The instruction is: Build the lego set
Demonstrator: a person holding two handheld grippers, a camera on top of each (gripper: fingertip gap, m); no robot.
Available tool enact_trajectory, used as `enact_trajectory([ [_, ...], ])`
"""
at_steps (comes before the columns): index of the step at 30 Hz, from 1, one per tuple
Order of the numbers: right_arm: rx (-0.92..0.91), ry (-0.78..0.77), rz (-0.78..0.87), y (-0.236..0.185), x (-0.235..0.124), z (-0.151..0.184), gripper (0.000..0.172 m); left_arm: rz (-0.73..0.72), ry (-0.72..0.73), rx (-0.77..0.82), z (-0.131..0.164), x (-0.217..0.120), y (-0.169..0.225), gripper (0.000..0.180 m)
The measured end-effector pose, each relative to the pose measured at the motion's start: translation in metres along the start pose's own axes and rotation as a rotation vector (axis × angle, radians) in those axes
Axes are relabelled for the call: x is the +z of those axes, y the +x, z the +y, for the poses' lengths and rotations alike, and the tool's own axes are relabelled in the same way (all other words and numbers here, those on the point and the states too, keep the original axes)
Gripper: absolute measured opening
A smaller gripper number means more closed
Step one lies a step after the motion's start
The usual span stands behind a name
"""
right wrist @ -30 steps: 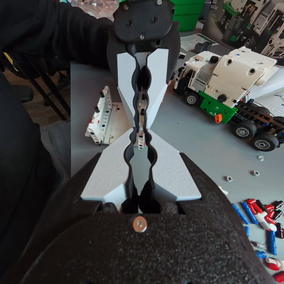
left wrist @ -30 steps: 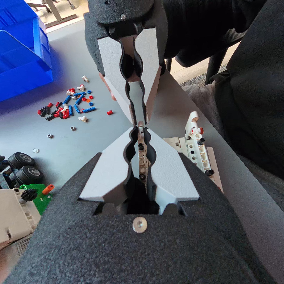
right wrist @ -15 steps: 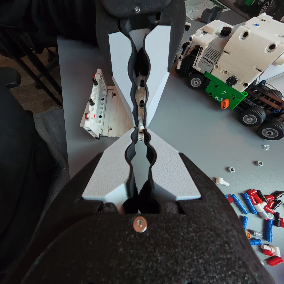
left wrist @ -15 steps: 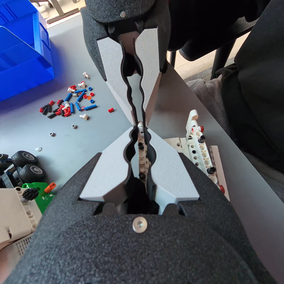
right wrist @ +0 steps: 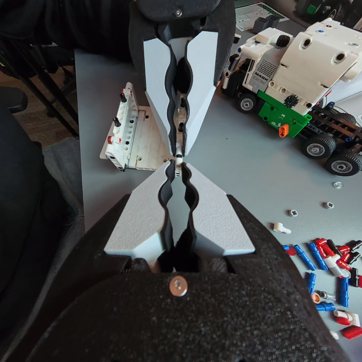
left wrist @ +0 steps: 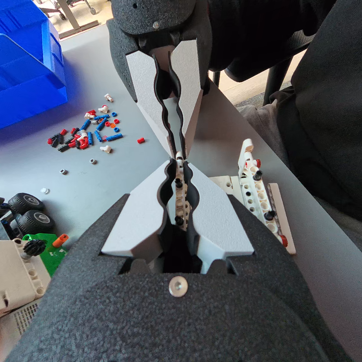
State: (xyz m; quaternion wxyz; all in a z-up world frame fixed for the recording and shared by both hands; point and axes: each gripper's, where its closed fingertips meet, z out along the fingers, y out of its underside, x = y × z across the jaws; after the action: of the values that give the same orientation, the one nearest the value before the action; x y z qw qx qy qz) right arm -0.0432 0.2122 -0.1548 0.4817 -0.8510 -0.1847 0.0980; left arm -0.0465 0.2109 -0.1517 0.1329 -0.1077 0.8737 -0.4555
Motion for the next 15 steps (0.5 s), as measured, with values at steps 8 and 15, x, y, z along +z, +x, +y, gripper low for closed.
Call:
enact_trajectory([
  [8,0.068,-0.054,-0.01,-0.002,0.008,0.007,0.021,0.009,0.0,-0.01,-0.001,0.0,0.001,0.007],
  [15,0.046,-0.073,0.012,0.0,0.015,0.011,0.006,0.009,-0.033,0.0,0.0,-0.001,0.003,0.021],
])
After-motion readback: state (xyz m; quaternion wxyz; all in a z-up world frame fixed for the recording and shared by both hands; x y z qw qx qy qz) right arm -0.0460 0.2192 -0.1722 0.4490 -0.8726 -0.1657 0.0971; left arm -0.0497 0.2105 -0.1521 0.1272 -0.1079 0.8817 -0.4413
